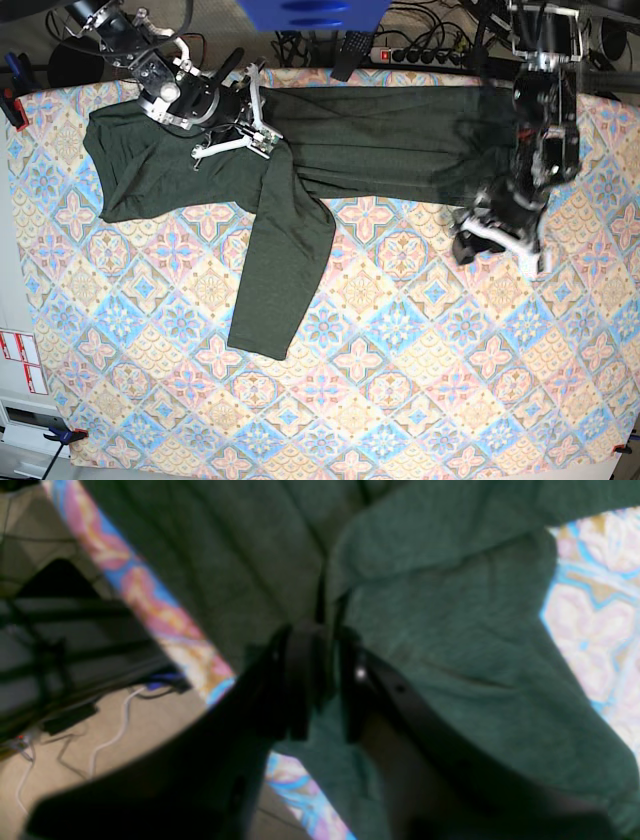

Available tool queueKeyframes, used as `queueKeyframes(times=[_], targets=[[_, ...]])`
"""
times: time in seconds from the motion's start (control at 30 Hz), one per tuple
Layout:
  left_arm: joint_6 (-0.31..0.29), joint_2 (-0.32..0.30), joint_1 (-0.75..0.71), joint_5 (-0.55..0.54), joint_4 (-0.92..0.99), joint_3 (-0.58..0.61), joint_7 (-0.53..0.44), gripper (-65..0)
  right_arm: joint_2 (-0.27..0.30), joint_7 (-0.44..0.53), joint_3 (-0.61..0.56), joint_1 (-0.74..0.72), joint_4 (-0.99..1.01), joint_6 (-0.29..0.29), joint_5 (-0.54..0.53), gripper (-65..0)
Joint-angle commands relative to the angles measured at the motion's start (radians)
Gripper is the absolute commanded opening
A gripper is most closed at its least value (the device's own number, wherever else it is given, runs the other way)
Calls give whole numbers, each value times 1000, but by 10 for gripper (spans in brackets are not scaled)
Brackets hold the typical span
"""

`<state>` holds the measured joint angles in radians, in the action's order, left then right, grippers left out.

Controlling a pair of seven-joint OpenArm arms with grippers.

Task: Fold the T-shirt properly
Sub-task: 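Reach the left gripper to the long trailing sleeve and grasp it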

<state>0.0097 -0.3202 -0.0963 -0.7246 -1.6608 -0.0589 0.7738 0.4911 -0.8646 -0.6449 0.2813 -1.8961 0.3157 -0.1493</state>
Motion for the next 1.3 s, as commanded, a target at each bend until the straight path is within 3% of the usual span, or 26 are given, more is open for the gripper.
queueKeyframes(times=[0.0, 0.3, 0.57, 1.17, 1.27], targets=[[-6, 13, 50, -10, 20, 18, 3, -257, 10, 17, 7, -24, -15, 1, -3, -522], [-6, 117, 352, -11, 374, 202, 20, -256, 5, 15, 162, -30, -15, 1, -2, -511], [-6, 229, 514, -11, 604, 304, 19, -253, 5, 15, 175, -30, -16, 1, -2, -511], [-7, 366, 560, -10, 917, 380, -132, -257, 5, 17, 175, -32, -23, 1, -2, -511], [-7, 384, 562, -10, 937, 446, -161, -258, 5, 17, 175, -32, -23, 1, -2, -511]])
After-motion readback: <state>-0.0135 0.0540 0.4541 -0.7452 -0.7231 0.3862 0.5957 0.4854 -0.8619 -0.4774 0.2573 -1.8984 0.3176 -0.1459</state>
